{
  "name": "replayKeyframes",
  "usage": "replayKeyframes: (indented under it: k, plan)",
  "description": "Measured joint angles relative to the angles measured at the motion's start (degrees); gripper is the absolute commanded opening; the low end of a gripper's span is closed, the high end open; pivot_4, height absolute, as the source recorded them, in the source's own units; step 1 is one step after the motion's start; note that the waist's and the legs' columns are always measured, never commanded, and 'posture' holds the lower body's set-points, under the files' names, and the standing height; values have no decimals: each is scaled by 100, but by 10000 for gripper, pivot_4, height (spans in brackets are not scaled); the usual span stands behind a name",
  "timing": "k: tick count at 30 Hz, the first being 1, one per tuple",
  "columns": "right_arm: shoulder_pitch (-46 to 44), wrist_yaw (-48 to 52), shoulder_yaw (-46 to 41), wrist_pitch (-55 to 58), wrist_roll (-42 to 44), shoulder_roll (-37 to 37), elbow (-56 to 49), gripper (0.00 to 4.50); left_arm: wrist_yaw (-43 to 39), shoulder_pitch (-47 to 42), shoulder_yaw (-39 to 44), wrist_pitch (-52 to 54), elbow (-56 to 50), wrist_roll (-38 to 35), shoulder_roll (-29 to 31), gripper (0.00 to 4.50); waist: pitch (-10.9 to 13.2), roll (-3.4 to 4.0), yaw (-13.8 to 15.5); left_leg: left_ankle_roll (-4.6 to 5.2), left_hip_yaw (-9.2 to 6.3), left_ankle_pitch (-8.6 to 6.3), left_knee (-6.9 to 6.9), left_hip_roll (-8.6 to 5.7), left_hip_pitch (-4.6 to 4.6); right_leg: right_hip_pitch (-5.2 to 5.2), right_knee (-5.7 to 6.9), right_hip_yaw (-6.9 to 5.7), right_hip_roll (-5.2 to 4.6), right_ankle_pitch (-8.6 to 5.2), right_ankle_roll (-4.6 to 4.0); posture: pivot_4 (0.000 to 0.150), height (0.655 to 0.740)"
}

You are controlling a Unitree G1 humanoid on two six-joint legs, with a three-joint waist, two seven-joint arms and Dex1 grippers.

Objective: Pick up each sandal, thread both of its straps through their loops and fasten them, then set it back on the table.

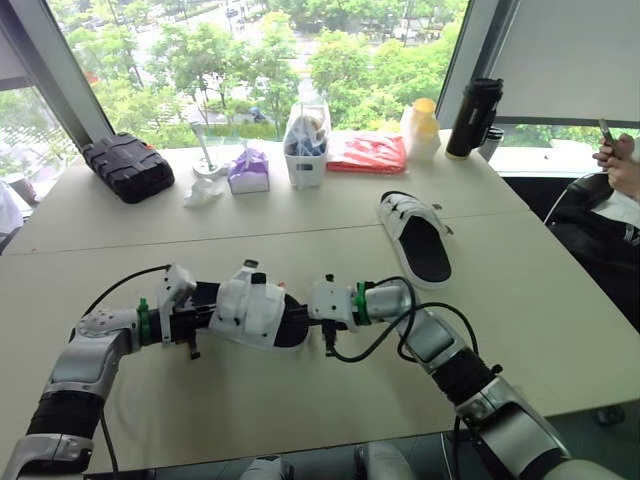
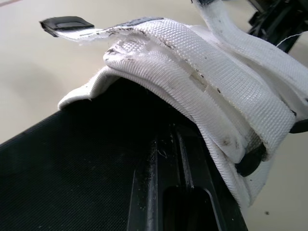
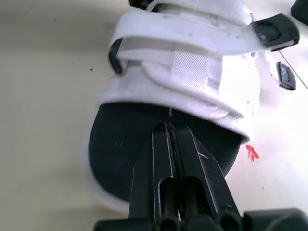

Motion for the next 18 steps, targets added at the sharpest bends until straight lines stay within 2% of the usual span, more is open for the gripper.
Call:
replayKeyframes:
  k: [7, 11, 18]
  plan:
    - [121, 21, 12, 266, 6, -9, -352, 0, -256, 339, -26, 1155, -912, -466, 202, 399, 4, 0, -27, 2, -8, -1, -1, 3, 0, -3, 2, 0, 3, 0, 0, 1500, 7400]
    - [134, 158, 8, 292, 51, -172, -504, 0, -268, 760, -54, 1822, -1840, -813, 411, 399, 6, 1, -24, 3, -10, -2, -2, 4, 0, -4, 1, 3, 2, -1, 0, 1500, 7400]
    - [137, 218, 15, 232, 27, -329, -381, 0, 4, 1347, 49, 2314, -2667, -1110, 605, 399, 9, 3, -20, 3, -9, -2, -2, 5, 1, -4, 1, 3, 2, -1, -1, 1500, 7400]
